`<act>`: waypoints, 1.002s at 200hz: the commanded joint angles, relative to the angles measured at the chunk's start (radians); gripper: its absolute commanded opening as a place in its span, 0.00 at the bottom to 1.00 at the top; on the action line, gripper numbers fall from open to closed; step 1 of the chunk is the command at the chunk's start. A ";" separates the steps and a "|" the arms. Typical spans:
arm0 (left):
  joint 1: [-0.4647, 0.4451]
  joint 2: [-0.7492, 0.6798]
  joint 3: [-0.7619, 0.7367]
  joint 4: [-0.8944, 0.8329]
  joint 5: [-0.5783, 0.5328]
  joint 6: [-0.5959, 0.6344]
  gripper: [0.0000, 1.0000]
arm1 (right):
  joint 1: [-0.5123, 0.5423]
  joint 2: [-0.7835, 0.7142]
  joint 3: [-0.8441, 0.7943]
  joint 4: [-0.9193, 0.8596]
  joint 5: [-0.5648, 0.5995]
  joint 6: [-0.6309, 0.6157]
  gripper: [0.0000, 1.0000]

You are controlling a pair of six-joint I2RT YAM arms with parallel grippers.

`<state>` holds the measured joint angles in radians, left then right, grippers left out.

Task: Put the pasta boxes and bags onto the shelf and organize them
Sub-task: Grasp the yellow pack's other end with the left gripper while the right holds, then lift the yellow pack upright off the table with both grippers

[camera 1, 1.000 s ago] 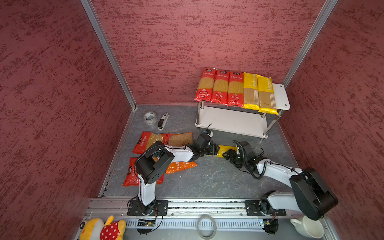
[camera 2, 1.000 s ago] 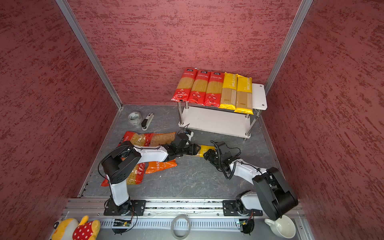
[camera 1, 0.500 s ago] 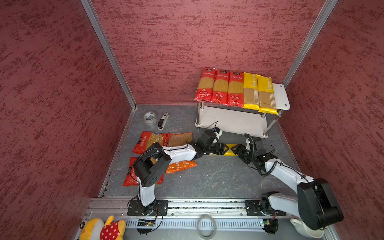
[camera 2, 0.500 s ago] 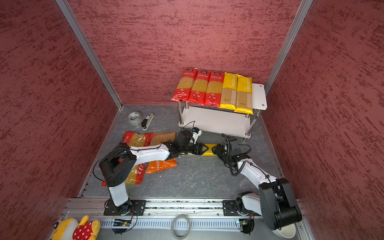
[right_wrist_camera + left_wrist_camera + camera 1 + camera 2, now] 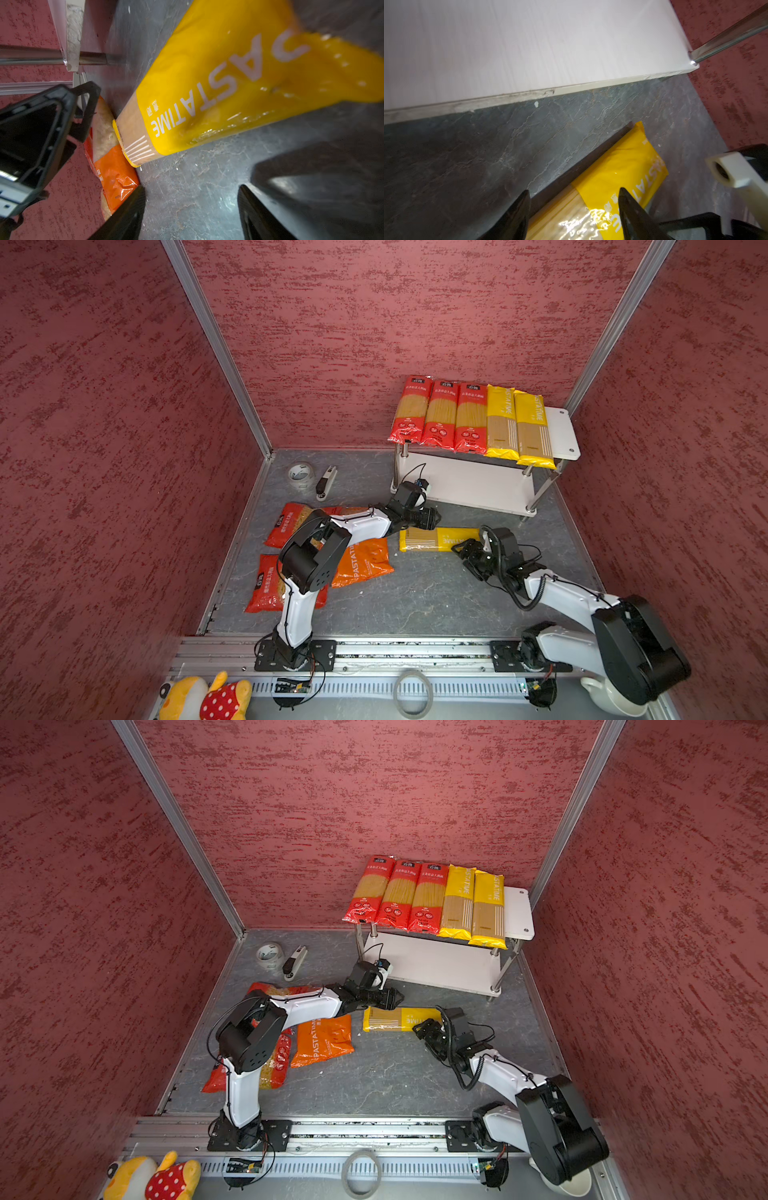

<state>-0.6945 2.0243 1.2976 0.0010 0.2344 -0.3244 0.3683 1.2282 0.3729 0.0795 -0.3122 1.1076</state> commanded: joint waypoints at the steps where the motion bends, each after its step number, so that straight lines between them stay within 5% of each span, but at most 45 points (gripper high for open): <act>1: 0.007 0.035 0.026 -0.037 0.002 0.008 0.67 | 0.014 0.032 0.005 0.091 0.013 0.063 0.72; 109: -0.220 -0.146 -0.302 0.170 0.127 -0.303 0.66 | 0.004 0.019 -0.022 0.066 0.052 0.062 0.73; 170: -0.147 -0.129 -0.302 0.167 0.108 -0.295 0.66 | -0.085 -0.050 -0.018 -0.107 0.053 -0.107 0.75; 200: -0.134 -0.065 -0.262 0.185 0.133 -0.315 0.65 | -0.115 -0.007 -0.008 -0.056 0.033 -0.212 0.69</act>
<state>-0.8299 1.9018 1.0000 0.1505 0.3393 -0.6193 0.2687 1.1942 0.3534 0.0170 -0.2813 1.0111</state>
